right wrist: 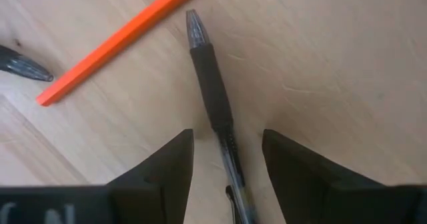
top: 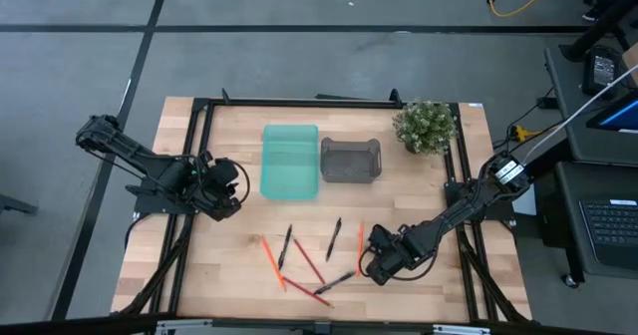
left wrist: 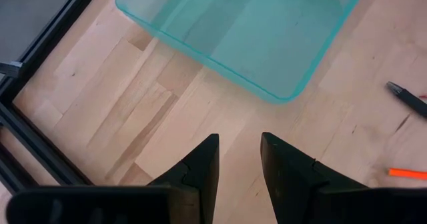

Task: Sort pens & pencils
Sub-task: Put the black pen into the black bin

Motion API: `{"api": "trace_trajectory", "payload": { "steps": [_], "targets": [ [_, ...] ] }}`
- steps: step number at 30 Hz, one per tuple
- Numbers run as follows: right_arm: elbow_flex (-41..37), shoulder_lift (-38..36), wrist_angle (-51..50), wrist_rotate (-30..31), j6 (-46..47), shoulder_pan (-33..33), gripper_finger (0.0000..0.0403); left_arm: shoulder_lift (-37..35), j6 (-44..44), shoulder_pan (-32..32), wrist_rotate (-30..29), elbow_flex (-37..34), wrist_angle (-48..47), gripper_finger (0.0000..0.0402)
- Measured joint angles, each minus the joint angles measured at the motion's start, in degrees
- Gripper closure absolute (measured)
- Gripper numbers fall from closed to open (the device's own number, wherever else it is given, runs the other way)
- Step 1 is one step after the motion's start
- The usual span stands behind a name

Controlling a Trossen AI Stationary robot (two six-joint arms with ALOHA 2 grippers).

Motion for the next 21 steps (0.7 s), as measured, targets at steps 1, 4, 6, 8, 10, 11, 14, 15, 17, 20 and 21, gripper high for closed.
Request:
{"api": "trace_trajectory", "payload": {
  "steps": [1, 4, 6, 8, 10, 11, 14, 15, 17, 20, 21],
  "targets": [
    [0.0, 0.0, 0.0, 0.24, 0.0, 0.0, 0.0219, -0.02, 0.0, 0.0, -0.01, 0.01, 0.0, 0.0296],
    [-0.02, 0.06, 0.0, 0.44, 0.0, 0.02, 0.0219, 0.0, 0.0, 0.01, -0.01, 0.0, -0.01, 0.0296],
    [-0.02, 0.07, -0.01, 0.59, 0.02, 0.02, 0.0221, 0.0, 0.0, 0.02, -0.01, -0.01, -0.02, 0.0296],
    [-0.04, 0.11, -0.11, 0.85, 0.02, 0.02, 0.0227, 0.0, 0.0, 0.0, -0.01, 0.01, -0.02, 0.0296],
    [-0.07, 0.13, -0.2, 0.9, 0.02, 0.02, 0.0237, 0.0, 0.0, 0.0, -0.01, -0.01, -0.02, 0.0296],
    [-0.09, 0.15, -0.26, 0.92, 0.02, 0.02, 0.0242, 0.0, 0.0, 0.0, -0.01, -0.01, -0.02, 0.0296],
    [-0.13, 0.17, -0.41, 1.23, 0.02, 0.02, 0.0257, 0.0, 0.0, 0.0, -0.01, 0.0, -0.03, 0.0296],
    [-0.13, 0.17, -0.48, 1.33, 0.02, 0.02, 0.0262, 0.0, 0.0, 0.0, -0.01, 0.0, -0.04, 0.0296],
    [-0.13, 0.21, -0.56, 1.36, 0.04, 0.02, 0.027, 0.0, 0.0, 0.0, -0.01, -0.01, -0.04, 0.0296],
    [-0.16, 0.22, -0.61, 1.41, 0.04, 0.02, 0.028, 0.0, 0.0, 0.0, -0.01, -0.01, -0.07, 0.0296],
    [-0.17, 0.24, -0.63, 1.4, 0.03, 0.02, 0.0283, 0.0, 0.0, 0.0, -0.01, -0.01, -0.06, 0.0296]
  ]
}}
